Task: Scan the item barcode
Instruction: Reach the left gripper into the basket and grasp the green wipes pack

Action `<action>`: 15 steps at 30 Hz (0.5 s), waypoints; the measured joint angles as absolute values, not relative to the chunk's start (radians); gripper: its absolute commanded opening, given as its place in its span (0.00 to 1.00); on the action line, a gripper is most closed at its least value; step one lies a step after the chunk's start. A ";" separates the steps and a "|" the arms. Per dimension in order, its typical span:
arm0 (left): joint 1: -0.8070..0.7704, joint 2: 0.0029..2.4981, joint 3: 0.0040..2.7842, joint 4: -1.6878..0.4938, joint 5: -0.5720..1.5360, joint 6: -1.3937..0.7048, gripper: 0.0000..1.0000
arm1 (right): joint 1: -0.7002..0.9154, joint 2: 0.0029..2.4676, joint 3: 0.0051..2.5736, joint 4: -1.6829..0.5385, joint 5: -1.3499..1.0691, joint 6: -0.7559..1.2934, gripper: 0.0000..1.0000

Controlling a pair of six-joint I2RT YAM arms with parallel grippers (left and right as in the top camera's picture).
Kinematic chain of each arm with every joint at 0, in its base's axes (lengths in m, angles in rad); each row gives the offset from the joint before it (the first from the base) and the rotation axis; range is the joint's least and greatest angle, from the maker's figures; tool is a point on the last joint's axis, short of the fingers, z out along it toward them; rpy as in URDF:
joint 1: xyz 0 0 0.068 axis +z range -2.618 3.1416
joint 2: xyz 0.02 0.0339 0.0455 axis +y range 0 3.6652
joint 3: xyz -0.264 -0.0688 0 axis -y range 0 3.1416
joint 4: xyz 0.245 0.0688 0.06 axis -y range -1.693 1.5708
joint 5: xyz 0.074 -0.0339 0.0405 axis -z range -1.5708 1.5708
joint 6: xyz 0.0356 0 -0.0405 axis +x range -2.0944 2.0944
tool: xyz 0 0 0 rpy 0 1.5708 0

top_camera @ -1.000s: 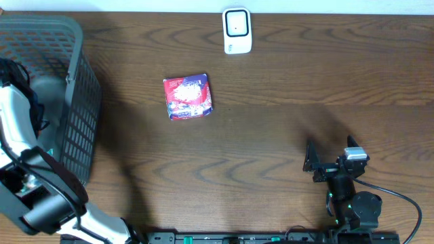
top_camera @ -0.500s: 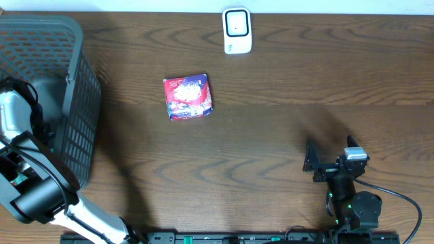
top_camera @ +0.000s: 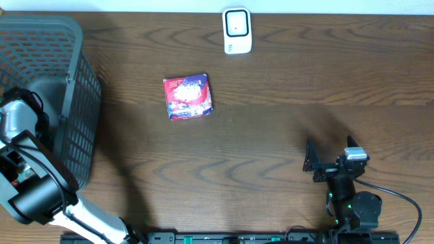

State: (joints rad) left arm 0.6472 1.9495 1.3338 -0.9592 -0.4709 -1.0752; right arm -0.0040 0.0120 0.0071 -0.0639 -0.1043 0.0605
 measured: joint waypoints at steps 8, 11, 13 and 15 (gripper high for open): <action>0.647 1.943 1.341 -0.965 -0.437 -1.046 0.08 | -0.004 0.012 0.007 -0.064 -0.104 0.060 0.99; 0.647 1.905 1.360 -0.952 -0.363 -0.982 0.07 | -0.004 0.012 0.007 -0.064 -0.104 0.060 0.99; 0.647 1.847 1.382 -0.921 -0.298 -0.920 0.07 | -0.004 0.012 0.007 -0.064 -0.104 0.060 0.99; 0.647 1.768 1.403 -0.879 -0.226 -0.855 0.08 | -0.004 0.012 0.007 -0.064 -0.104 0.060 0.99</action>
